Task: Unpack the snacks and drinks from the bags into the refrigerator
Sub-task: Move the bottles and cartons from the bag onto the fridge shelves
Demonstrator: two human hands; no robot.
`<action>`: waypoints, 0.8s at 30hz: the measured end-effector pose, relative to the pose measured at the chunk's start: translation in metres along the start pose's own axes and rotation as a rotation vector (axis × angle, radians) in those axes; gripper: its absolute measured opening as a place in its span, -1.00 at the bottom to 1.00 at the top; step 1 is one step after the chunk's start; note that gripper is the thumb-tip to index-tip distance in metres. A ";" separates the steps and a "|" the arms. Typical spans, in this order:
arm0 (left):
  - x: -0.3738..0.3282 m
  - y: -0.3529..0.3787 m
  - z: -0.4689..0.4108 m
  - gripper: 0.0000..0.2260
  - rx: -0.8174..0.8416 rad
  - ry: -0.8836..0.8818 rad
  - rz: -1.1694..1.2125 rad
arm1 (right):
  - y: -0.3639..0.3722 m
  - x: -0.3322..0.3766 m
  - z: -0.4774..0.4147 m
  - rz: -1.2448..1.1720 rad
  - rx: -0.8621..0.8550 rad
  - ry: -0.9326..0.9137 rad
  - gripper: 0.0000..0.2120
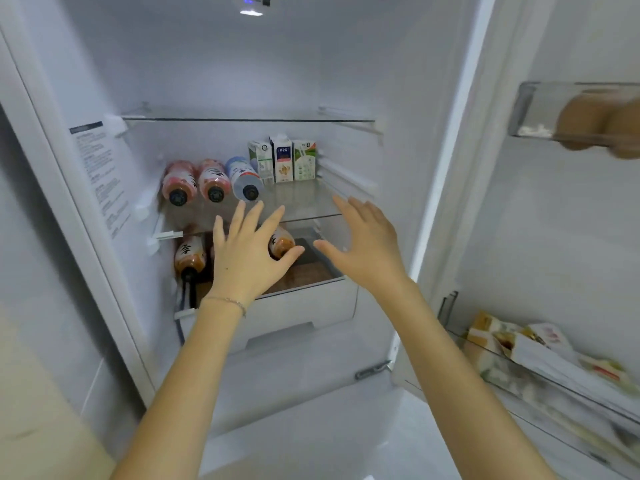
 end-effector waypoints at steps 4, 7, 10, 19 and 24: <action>-0.044 -0.025 0.037 -0.32 -0.043 0.034 0.035 | -0.049 0.008 0.055 0.015 -0.030 -0.018 -0.28; -0.084 -0.030 0.072 -0.29 -0.017 0.025 0.086 | -0.091 0.005 0.104 0.052 -0.057 -0.014 -0.27; -0.135 -0.034 0.110 -0.22 0.003 0.069 0.134 | -0.135 -0.009 0.159 0.105 -0.059 0.033 -0.28; -0.326 -0.065 0.207 -0.27 0.126 0.341 0.358 | -0.275 -0.083 0.332 0.245 -0.216 0.320 -0.31; -0.427 -0.071 0.263 -0.31 0.243 0.497 0.492 | -0.344 -0.123 0.420 0.352 -0.231 0.494 -0.24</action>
Point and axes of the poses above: each hand's wrist, its own z-axis away from the middle knuckle, its own y-axis out of the palm, x = y × z, the point moved 5 cm from there along -z, towards the middle knuckle, and after that the axes turned 6 degrees about -y, right-handed, at the moved point
